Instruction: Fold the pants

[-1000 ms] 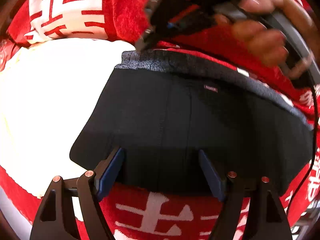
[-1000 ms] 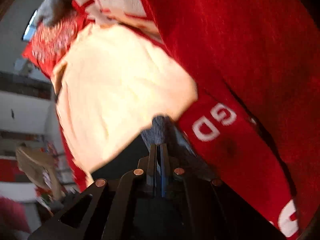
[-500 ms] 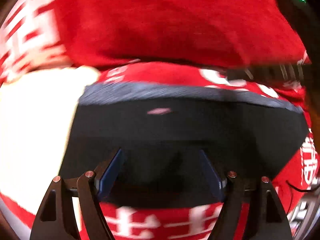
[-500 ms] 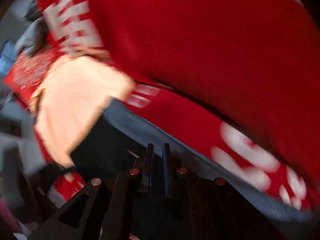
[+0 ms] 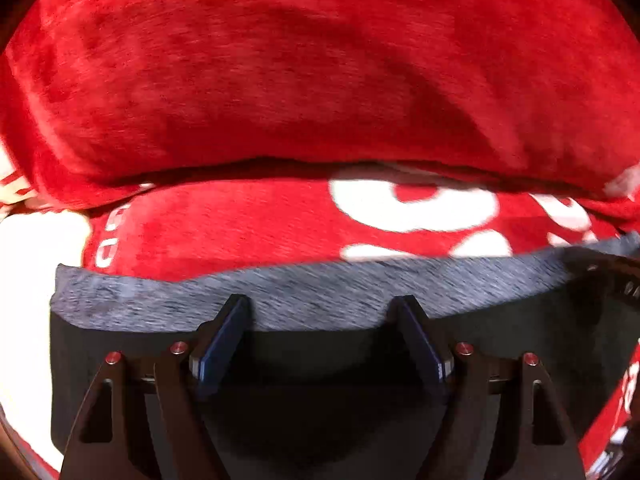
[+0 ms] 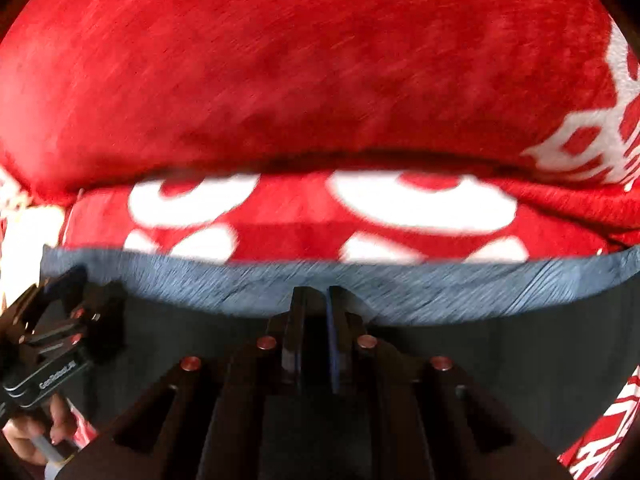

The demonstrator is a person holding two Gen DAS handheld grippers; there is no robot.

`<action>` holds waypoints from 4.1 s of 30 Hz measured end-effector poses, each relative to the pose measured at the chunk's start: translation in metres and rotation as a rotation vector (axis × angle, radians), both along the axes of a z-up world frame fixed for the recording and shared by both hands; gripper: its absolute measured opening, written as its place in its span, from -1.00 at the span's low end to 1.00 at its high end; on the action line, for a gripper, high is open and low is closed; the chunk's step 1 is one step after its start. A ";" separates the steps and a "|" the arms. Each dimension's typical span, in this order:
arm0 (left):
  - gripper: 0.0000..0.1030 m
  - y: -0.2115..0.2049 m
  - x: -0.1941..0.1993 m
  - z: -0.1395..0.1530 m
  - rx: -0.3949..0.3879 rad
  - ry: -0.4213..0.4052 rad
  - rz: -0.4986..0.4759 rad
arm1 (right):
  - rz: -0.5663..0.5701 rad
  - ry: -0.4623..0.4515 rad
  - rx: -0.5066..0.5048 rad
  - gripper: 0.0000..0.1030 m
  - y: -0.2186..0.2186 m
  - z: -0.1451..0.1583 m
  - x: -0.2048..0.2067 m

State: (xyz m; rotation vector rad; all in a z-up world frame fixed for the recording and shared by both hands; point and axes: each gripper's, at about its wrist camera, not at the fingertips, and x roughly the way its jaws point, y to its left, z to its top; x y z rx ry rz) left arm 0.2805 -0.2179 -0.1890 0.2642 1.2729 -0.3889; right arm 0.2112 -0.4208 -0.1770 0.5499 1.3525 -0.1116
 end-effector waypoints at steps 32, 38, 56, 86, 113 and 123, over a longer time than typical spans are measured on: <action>0.90 0.133 -0.062 0.019 0.110 0.033 0.147 | -0.310 -0.022 0.933 -0.29 0.109 -0.020 -0.144; 0.90 0.134 -0.059 0.017 0.112 0.037 0.150 | -0.423 -0.014 0.921 -0.52 0.093 -0.021 -0.152; 0.98 0.071 -0.117 0.059 0.020 0.040 -0.078 | -0.219 -0.065 0.414 -0.75 0.049 0.044 -0.158; 0.98 -0.110 -0.229 0.069 0.080 0.190 -0.345 | -0.397 0.118 0.432 -0.24 -0.047 -0.001 -0.272; 0.99 -0.223 -0.181 0.011 0.110 0.110 -0.203 | -1.009 -0.154 0.647 -0.24 -0.261 -0.124 -0.337; 0.99 -0.231 -0.180 0.011 0.140 0.096 -0.245 | -1.011 -0.104 0.595 -0.85 -0.276 -0.117 -0.351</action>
